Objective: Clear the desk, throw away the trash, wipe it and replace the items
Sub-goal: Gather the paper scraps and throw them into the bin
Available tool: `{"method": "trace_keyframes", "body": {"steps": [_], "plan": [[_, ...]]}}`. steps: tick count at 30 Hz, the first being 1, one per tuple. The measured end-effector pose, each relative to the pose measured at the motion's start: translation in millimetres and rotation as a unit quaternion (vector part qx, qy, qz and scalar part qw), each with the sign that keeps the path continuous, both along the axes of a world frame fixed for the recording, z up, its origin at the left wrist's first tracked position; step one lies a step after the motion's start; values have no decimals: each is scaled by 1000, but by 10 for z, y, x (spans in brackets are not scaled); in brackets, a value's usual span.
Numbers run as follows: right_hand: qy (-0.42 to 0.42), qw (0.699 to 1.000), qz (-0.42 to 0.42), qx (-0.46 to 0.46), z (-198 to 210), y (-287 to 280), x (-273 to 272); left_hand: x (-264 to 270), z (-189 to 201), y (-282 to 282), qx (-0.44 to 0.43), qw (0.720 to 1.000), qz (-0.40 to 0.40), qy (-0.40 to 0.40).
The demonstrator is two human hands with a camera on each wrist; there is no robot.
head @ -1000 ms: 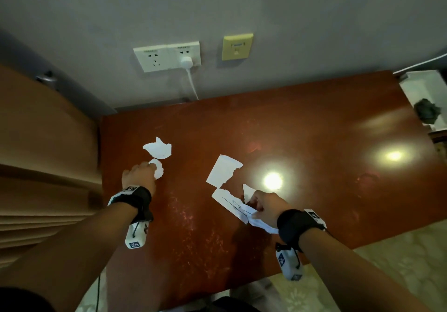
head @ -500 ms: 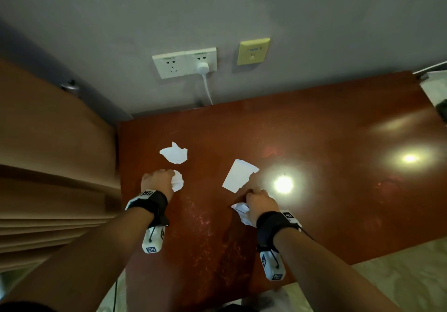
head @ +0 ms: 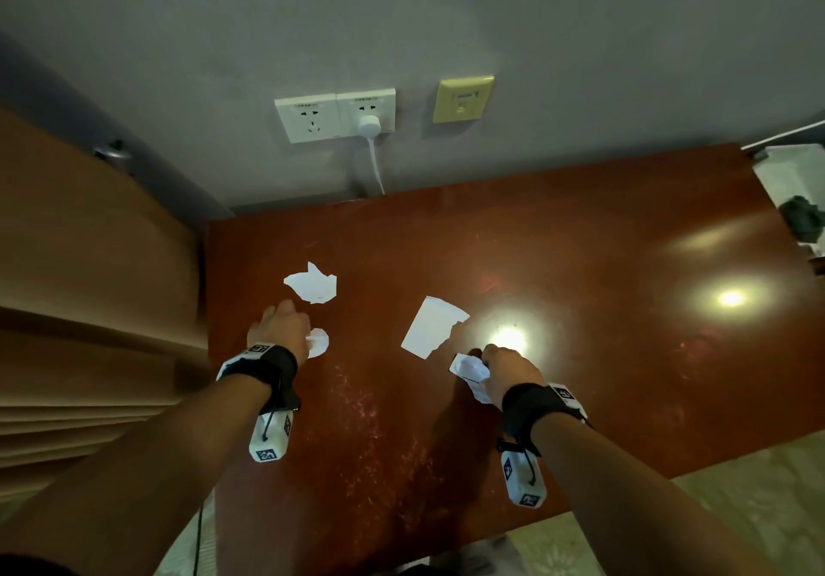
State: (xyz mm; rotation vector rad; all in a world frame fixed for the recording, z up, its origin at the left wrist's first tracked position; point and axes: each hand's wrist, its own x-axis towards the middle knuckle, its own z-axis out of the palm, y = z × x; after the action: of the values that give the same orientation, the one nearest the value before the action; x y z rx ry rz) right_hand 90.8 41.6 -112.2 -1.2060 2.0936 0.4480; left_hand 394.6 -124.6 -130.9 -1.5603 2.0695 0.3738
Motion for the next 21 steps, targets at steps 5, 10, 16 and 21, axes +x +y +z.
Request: {"method": "trace_keyframes", "body": {"steps": [5, 10, 16, 21], "plan": [[25, 999, 33, -4, -36, -16, -24, -60, 72, -7, 4, 996, -67, -58], [17, 999, 32, 22, 21, -18, 23, -154, 171, -60, 40, 995, -86, -3], [14, 1000, 11, 1, 46, 56, 23, -360, 251, -336, 25, 987, 53, 148], [16, 1000, 22, 9, 56, 46, 29, -361, 70, -458, 36, 992, 67, 101]]}}
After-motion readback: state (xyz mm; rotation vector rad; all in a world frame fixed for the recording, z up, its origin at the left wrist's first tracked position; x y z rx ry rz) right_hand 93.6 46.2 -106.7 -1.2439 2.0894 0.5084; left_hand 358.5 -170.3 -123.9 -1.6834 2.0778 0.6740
